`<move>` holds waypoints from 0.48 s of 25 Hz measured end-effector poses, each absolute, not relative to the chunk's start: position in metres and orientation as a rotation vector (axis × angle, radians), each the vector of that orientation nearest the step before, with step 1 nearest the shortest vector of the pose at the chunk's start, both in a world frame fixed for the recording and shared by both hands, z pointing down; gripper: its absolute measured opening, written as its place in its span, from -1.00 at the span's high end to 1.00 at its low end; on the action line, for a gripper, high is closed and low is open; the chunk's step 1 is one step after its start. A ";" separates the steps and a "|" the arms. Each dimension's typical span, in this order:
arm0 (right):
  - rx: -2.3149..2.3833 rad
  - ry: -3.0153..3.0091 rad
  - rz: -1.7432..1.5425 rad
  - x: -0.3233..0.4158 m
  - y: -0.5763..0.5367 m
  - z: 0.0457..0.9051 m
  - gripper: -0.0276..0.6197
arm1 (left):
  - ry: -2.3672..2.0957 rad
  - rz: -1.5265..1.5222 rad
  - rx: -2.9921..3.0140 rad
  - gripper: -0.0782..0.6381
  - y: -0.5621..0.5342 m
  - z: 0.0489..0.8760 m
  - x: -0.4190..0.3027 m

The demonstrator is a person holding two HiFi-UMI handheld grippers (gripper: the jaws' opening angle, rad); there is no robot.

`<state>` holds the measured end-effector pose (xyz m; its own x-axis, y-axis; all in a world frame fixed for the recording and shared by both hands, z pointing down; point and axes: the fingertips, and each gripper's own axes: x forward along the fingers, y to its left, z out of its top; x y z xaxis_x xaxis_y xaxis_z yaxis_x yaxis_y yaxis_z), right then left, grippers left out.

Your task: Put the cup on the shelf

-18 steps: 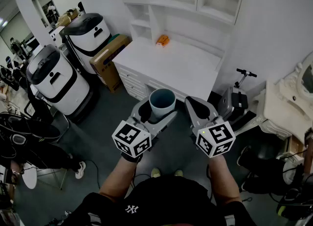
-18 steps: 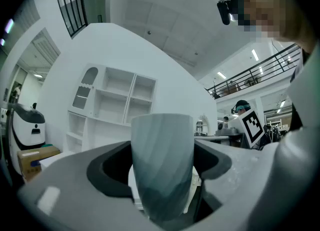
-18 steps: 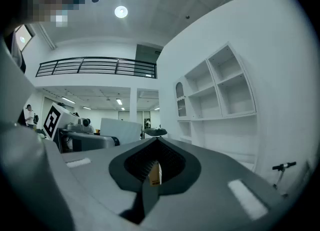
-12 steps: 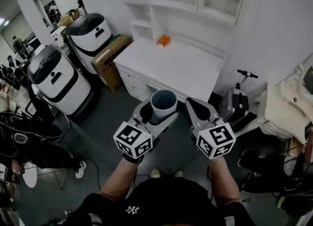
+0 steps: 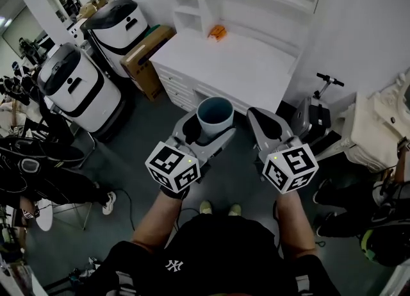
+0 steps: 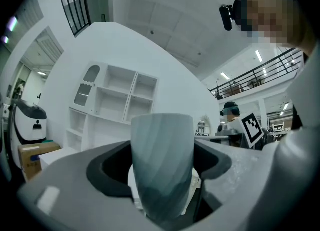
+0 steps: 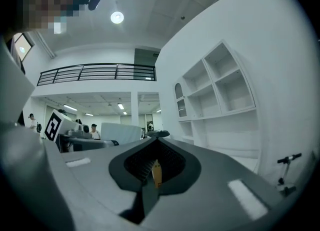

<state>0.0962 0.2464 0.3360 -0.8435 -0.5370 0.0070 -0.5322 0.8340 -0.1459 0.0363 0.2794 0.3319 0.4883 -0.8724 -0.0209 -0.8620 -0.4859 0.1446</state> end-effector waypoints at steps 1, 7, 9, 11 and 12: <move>-0.869 2.949 -0.267 0.100 0.244 0.336 0.84 | -1.532 -0.137 2.604 -0.25 0.279 0.333 0.038; -0.842 2.850 -0.419 0.122 0.245 0.337 0.83 | -1.544 -0.126 2.593 -0.25 0.277 0.334 0.052; -0.840 2.867 -0.384 0.126 0.246 0.338 0.84 | -1.554 -0.129 2.582 -0.25 0.276 0.335 0.055; -0.829 2.871 -0.376 0.130 0.244 0.338 0.84 | -1.567 -0.132 2.571 -0.25 0.276 0.337 0.056; -0.823 2.872 -0.378 0.130 0.243 0.338 0.84 | -1.572 -0.134 2.568 -0.25 0.277 0.338 0.057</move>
